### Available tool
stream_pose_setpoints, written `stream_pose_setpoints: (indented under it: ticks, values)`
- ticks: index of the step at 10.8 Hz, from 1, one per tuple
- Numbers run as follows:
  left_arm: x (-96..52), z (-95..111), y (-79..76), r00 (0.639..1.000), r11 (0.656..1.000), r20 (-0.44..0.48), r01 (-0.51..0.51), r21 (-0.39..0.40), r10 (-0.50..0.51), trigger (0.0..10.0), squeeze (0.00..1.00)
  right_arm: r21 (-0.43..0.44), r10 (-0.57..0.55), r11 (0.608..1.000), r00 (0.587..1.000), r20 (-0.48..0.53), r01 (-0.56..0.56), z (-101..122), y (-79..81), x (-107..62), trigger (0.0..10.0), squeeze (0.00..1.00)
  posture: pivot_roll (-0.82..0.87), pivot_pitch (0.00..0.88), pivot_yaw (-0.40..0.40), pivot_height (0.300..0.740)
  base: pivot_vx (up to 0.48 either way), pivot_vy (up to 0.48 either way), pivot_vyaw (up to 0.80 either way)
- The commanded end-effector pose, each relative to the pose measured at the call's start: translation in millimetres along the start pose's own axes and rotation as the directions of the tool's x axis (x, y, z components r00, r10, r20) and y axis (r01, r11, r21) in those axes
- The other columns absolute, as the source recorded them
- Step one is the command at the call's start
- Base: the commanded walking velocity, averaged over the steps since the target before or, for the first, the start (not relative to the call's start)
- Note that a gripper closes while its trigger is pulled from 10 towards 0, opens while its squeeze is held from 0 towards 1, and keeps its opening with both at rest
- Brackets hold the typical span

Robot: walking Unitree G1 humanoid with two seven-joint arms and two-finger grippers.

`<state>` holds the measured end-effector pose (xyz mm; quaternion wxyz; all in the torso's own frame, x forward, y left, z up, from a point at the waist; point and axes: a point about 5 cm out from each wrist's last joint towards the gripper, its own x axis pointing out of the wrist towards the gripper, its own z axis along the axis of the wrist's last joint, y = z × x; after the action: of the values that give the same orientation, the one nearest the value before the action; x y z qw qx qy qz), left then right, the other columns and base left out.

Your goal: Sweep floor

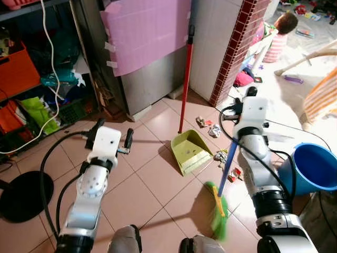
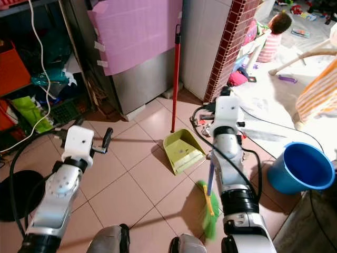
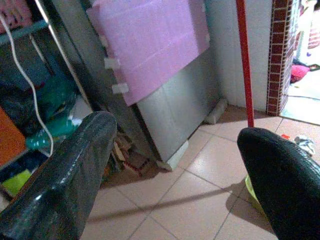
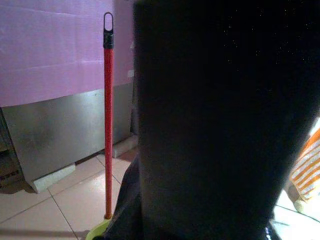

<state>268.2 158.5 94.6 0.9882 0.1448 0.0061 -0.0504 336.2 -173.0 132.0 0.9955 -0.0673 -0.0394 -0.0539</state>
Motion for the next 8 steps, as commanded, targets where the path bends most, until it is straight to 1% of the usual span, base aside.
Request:
stream_pose_setpoints:
  ticks: [1,3,4,5,7,8]
  values:
    - [-2.5,-5.4,-2.7,0.999,0.999,-0.038,-0.008,-0.042,0.006,10.0,0.0,-0.01,0.013,1.0,1.0,0.015,-0.013,1.4,-0.8,-1.7,10.0,0.0,0.02,0.088,-0.021,0.74,0.0,0.0,0.0]
    - [-2.3,-2.7,-9.5,0.999,0.998,-0.041,0.011,-0.064,-0.014,10.0,0.0,-0.01,0.013,1.0,1.0,0.017,-0.013,1.6,0.2,-1.7,10.0,0.0,0.02,0.094,-0.013,0.74,0.0,0.0,0.0]
    - [-2.1,-1.9,-11.9,0.999,0.997,-0.039,0.025,-0.075,-0.028,10.0,0.0,-0.009,-0.001,1.0,1.0,0.0,0.001,-0.1,0.2,0.7,10.0,0.0,0.02,0.096,-0.011,0.74,0.0,0.0,0.0]
    - [1.3,1.9,-12.5,0.999,0.995,-0.03,0.037,-0.096,-0.04,10.0,0.0,0.009,-0.005,1.0,1.0,-0.008,0.005,0.2,2.8,3.1,10.0,0.0,0.03,0.095,-0.029,0.74,0.0,0.0,-0.8]
    - [8.4,12.8,-11.8,0.998,0.993,0.005,0.06,-0.103,-0.06,10.0,0.0,0.011,0.021,1.0,1.0,-0.006,-0.021,1.8,10.5,5.3,10.0,0.0,0.04,0.098,-0.038,0.74,0.0,0.0,-0.8]
    - [9.1,13.1,-9.2,0.998,0.993,0.004,0.058,-0.107,-0.058,10.0,0.0,0.023,0.026,0.999,1.0,-0.005,-0.026,1.8,12.2,5.7,10.0,0.0,0.04,0.1,-0.034,0.74,0.0,0.0,0.0]
